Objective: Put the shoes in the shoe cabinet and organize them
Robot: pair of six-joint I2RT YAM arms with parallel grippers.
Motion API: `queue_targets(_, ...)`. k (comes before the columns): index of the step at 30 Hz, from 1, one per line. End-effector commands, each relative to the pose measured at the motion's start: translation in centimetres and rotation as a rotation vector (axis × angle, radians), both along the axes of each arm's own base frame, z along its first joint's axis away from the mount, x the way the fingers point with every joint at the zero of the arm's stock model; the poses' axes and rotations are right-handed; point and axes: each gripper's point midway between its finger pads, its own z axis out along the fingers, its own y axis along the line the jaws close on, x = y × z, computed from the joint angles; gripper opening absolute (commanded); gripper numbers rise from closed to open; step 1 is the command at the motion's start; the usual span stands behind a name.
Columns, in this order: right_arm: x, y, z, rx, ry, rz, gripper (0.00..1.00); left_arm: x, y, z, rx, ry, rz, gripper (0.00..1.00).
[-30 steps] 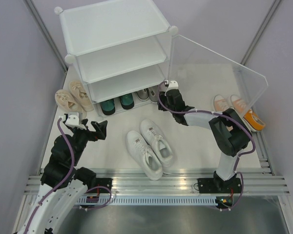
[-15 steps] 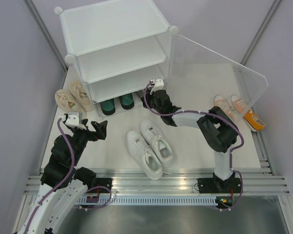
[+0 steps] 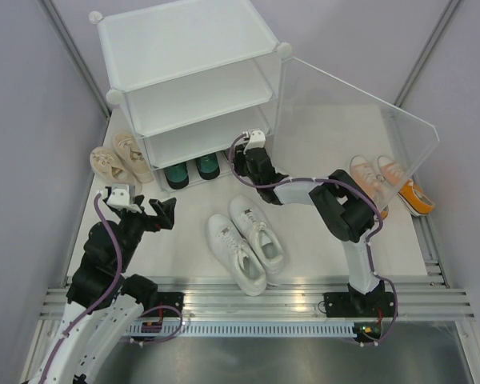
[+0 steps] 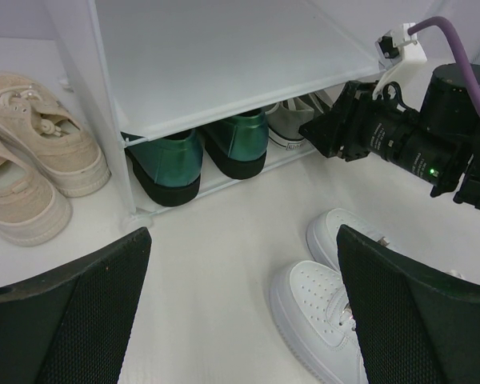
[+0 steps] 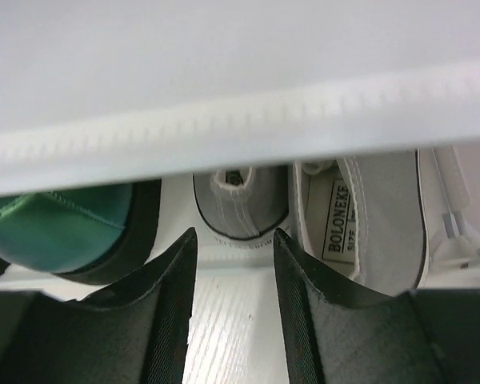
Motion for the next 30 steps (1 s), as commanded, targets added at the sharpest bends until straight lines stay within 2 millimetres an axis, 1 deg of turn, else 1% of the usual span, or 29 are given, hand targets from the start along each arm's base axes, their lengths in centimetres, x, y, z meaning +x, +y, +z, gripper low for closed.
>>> queue_targets(1,2.2,0.6,2.3,0.036,-0.083,-0.036,0.48,0.2,-0.3,0.9,0.021,-0.04,-0.021,1.0)
queue_targets(2,2.4,0.6,2.3,0.038,-0.084,-0.038,0.49,0.2,-0.3,0.9,0.023,-0.039,-0.021,1.0)
queue_targets(3,2.5,0.8,1.7,0.028,-0.072,-0.036,0.49,0.2,-0.3,0.8,0.023,-0.039,-0.023,1.0)
queue_targets(4,2.9,0.9,2.0,0.038,-0.076,-0.04,0.49,0.2,-0.3,0.8,0.023,-0.038,-0.023,1.0)
queue_targets(5,2.9,1.0,1.6,0.036,-0.069,-0.038,0.49,0.2,-0.3,0.8,0.023,-0.038,-0.023,1.0)
queue_targets(8,3.1,1.4,1.7,0.054,-0.069,-0.031,0.44,0.2,-0.3,0.8,0.023,-0.038,-0.024,1.0)
queue_targets(9,3.1,1.5,1.7,0.058,-0.067,-0.027,0.41,0.2,-0.3,0.8,0.024,-0.036,-0.024,1.0)
queue_targets(11,3.2,1.6,1.7,0.068,-0.064,-0.025,0.37,0.2,-0.3,0.8,0.023,-0.038,-0.024,1.0)
queue_targets(12,3.2,1.6,1.8,0.069,-0.065,-0.023,0.32,0.2,-0.3,0.8,0.023,-0.038,-0.024,1.0)
queue_targets(14,3.3,1.6,2.0,0.071,-0.066,-0.024,0.27,0.1,-0.3,0.9,0.023,-0.039,-0.024,1.0)
queue_targets(15,3.3,1.7,2.1,0.073,-0.066,-0.022,0.22,0.2,-0.3,0.9,0.023,-0.039,-0.024,1.0)
queue_targets(17,3.2,1.9,2.3,0.083,-0.064,-0.011,0.17,0.1,-0.3,0.9,0.022,-0.04,-0.024,1.0)
queue_targets(18,3.0,2.3,2.6,0.093,-0.063,0.008,0.13,0.1,-0.3,0.8,0.023,-0.039,-0.024,1.0)
queue_targets(20,2.9,2.8,3.1,0.113,-0.063,0.03,0.09,0.1,-0.3,0.8,0.023,-0.039,-0.026,1.0)
queue_targets(21,2.9,3.0,3.1,0.118,-0.06,0.041,0.05,0.1,-0.3,0.9,0.021,-0.042,-0.026,1.0)
queue_targets(22,2.8,3.6,3.5,0.132,-0.061,0.063,0.03,0.1,-0.3,0.9,0.022,-0.04,-0.026,1.0)
queue_targets(23,2.7,3.9,3.4,0.134,-0.055,0.079,0.02,0.1,-0.3,0.8,0.022,-0.04,-0.024,1.0)
queue_targets(24,2.7,4.1,3.8,0.145,-0.057,0.092,0.01,0.1,-0.3,0.8,0.022,-0.04,-0.024,1.0)
queue_targets(26,2.2,4.9,4.6,0.171,-0.057,0.133,0.01,0.1,-0.3,0.8,0.023,-0.039,-0.026,1.0)
queue_targets(30,1.6,5.6,5.6,0.213,-0.051,0.178,0.01,0.1,-0.3,1.0,0.021,-0.043,-0.026,0.99)
